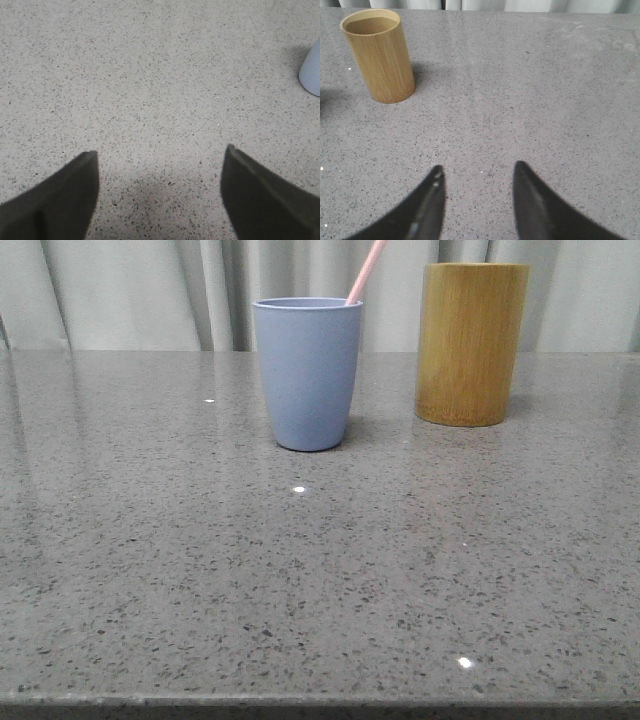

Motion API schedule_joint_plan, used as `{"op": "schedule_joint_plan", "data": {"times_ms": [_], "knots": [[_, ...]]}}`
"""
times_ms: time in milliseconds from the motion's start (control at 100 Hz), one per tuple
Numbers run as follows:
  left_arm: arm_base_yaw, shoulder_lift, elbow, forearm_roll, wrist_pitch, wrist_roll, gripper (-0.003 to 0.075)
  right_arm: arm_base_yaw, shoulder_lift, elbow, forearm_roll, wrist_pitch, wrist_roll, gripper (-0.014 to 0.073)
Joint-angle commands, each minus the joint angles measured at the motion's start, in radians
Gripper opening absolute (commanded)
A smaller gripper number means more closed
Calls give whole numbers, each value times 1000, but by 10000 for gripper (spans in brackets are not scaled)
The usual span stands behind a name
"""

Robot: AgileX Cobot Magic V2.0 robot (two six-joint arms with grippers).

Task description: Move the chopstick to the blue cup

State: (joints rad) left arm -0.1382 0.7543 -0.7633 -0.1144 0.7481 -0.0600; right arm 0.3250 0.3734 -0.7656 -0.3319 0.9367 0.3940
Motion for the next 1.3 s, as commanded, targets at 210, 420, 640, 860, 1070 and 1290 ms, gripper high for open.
{"op": "schedule_joint_plan", "data": {"times_ms": [210,420,640,860,1070,1290], "knots": [[5,0,-25,-10,-67,-9,-16,-9,9,-22,-40,-61,3,-121],[5,0,-25,-10,-67,-9,-19,-9,9,-22,-39,-61,3,-122],[5,0,-25,-10,-67,-9,-19,-9,9,-22,-39,-61,3,-122],[5,0,-25,-10,-67,-9,-19,-9,9,-22,-39,-61,3,-122],[5,-5,-17,-6,-76,-9,-19,-9,9,-22,-39,-61,3,-122],[5,-143,182,68,-474,-9,-19,-9,9,-22,-39,-61,3,-122]]}}
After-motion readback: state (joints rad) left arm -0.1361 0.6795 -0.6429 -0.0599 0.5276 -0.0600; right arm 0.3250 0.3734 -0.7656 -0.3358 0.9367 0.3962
